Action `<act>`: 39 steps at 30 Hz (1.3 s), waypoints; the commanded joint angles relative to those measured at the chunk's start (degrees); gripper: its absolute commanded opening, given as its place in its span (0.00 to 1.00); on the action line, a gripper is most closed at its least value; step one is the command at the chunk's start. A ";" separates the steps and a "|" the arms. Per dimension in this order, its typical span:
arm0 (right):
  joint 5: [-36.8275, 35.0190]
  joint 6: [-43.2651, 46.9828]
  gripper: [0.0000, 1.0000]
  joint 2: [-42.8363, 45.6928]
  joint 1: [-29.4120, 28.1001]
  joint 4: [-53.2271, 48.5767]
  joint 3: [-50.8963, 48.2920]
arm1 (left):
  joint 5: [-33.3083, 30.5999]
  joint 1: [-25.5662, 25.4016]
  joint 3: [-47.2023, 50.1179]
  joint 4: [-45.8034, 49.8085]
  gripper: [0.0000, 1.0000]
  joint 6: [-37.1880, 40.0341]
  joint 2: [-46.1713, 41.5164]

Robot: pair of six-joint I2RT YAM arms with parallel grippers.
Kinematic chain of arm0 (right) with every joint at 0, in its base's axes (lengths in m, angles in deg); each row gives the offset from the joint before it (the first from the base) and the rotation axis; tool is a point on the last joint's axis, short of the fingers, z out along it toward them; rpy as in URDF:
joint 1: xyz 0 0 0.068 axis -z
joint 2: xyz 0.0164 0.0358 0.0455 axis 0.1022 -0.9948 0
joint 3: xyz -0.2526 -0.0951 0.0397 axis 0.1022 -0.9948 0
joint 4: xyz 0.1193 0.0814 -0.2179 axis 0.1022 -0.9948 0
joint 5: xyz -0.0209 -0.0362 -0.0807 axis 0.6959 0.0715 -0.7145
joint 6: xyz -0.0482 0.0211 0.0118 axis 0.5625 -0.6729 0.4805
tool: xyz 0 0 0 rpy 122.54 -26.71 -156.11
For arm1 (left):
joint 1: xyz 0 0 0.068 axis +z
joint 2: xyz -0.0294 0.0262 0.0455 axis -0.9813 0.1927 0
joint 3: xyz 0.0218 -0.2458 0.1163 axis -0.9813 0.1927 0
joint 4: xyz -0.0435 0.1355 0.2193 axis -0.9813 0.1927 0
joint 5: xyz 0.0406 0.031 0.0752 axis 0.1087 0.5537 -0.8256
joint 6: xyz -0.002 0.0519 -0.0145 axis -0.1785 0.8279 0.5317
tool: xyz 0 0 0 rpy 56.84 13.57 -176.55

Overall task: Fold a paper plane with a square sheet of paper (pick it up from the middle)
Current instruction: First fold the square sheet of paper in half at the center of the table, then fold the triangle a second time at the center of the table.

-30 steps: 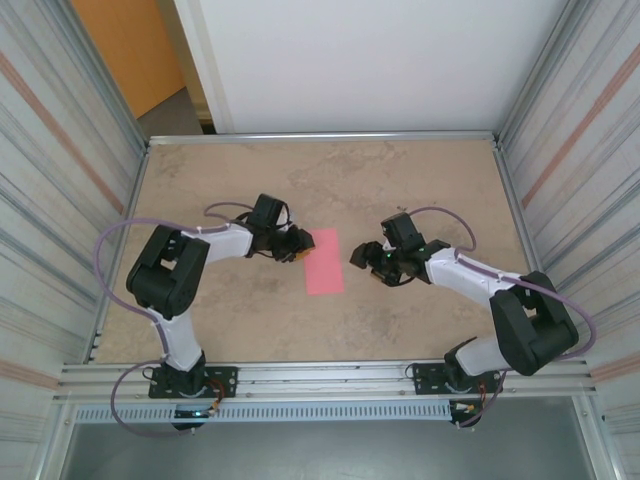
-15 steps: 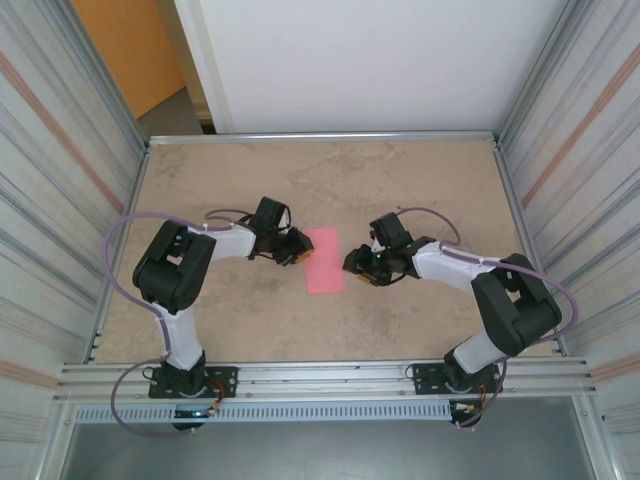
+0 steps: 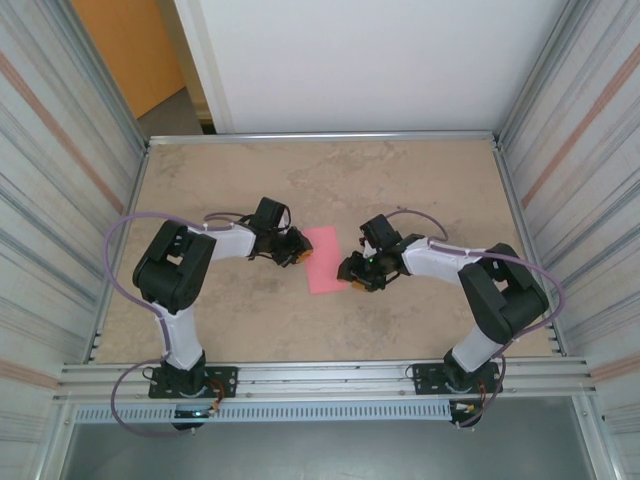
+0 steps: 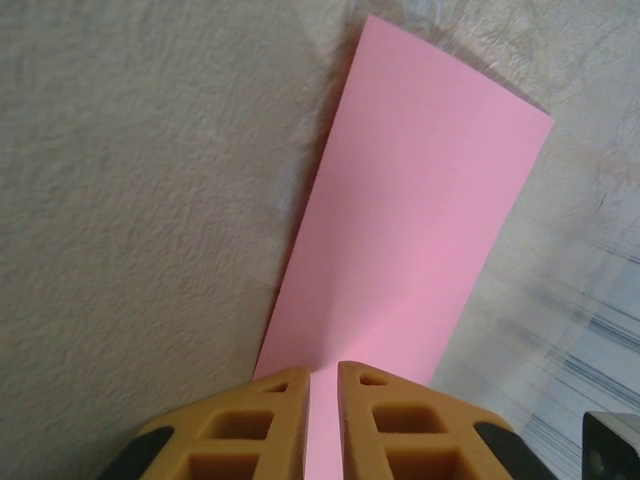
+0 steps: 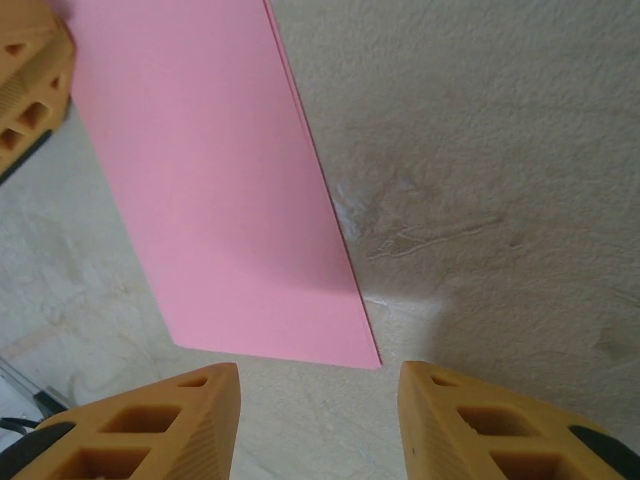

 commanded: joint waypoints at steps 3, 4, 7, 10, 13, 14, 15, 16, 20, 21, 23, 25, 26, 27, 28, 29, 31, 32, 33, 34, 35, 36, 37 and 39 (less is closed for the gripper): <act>1.32 1.93 0.42 -1.89 -0.98 -2.12 1.87 | -1.74 0.67 0.56 6.56 0.16 -0.42 2.85; 1.43 2.08 0.41 -2.02 -0.99 -2.10 1.94 | -1.68 0.66 0.53 6.64 0.16 -0.47 2.89; 1.32 2.21 0.40 -2.57 -1.07 -2.16 2.18 | -1.68 0.62 0.56 6.85 0.15 -0.39 2.98; 1.98 2.32 0.39 -3.47 -1.05 -2.07 2.53 | -1.55 0.70 0.58 6.80 0.15 -0.30 3.06; 2.26 2.47 0.39 -4.07 -1.26 -1.94 2.65 | -1.28 0.71 0.57 6.63 0.15 -0.46 3.14; 2.34 2.53 0.39 -4.11 -1.33 -1.97 2.73 | -1.27 0.75 0.58 6.62 0.15 -0.53 3.14; 2.23 2.61 0.39 -4.19 -1.40 -2.00 2.75 | -1.24 0.73 0.55 6.60 0.15 -0.53 3.14; 2.22 2.70 0.39 -4.25 -1.42 -2.19 2.77 | -1.22 0.71 0.57 6.57 0.15 -0.49 3.15; 2.61 3.23 0.39 -4.46 -1.42 -1.79 2.81 | -1.07 0.77 0.47 6.52 0.15 -0.53 3.33; 2.78 3.35 0.39 -4.46 -1.51 -1.70 2.94 | -0.92 0.79 0.42 6.53 0.15 -0.53 3.46; 3.07 3.54 0.38 -4.49 -1.53 -1.15 3.01 | -0.92 0.78 0.46 6.64 0.15 -0.53 3.51; 3.28 3.63 0.37 -4.17 -1.52 -0.75 3.00 | -0.91 0.75 0.46 6.63 0.15 -0.53 3.51; 3.26 3.63 0.37 -4.04 -1.58 -0.52 2.94 | -0.83 0.79 0.42 6.66 0.15 -0.49 3.51; 3.25 3.59 0.37 -3.89 -1.55 -0.34 2.93 | -0.83 0.79 0.50 6.72 0.15 -0.52 3.51; 3.34 3.63 0.37 -3.68 -1.60 -0.06 2.92 | -0.86 0.79 0.46 6.81 0.15 -0.51 3.51; 3.33 3.59 0.37 -3.55 -1.55 0.04 2.82 | -0.87 0.79 0.47 6.74 0.15 -0.31 3.52; 3.43 3.72 0.37 -3.42 -1.51 0.21 2.79 | -0.83 0.79 0.41 6.75 0.15 -0.23 3.42; 3.36 3.72 0.37 -3.41 -1.48 0.42 2.81 | -0.85 0.79 0.48 6.79 0.15 -0.30 3.51; 3.38 3.72 0.37 -3.40 -1.51 0.52 2.70 | -0.80 0.79 0.46 6.77 0.15 -0.32 3.51; 3.32 3.66 0.37 -3.40 -1.51 0.64 2.68 | -0.79 0.79 0.41 6.89 0.15 -0.25 3.48; 3.13 3.57 0.36 -3.36 -1.49 0.47 2.70 | -0.80 0.79 0.43 6.84 0.15 -0.19 3.51; 2.63 3.43 0.37 -3.24 -1.43 0.09 2.69 | -0.78 0.79 0.37 6.99 0.15 -0.22 3.53; 1.93 3.46 0.36 -2.98 -1.37 -0.39 2.84 | -0.84 0.79 0.37 7.07 0.15 -0.21 3.53; 0.17 3.46 0.37 -2.35 -1.40 -1.50 2.92 | -0.72 0.88 0.33 7.06 0.15 -0.18 3.53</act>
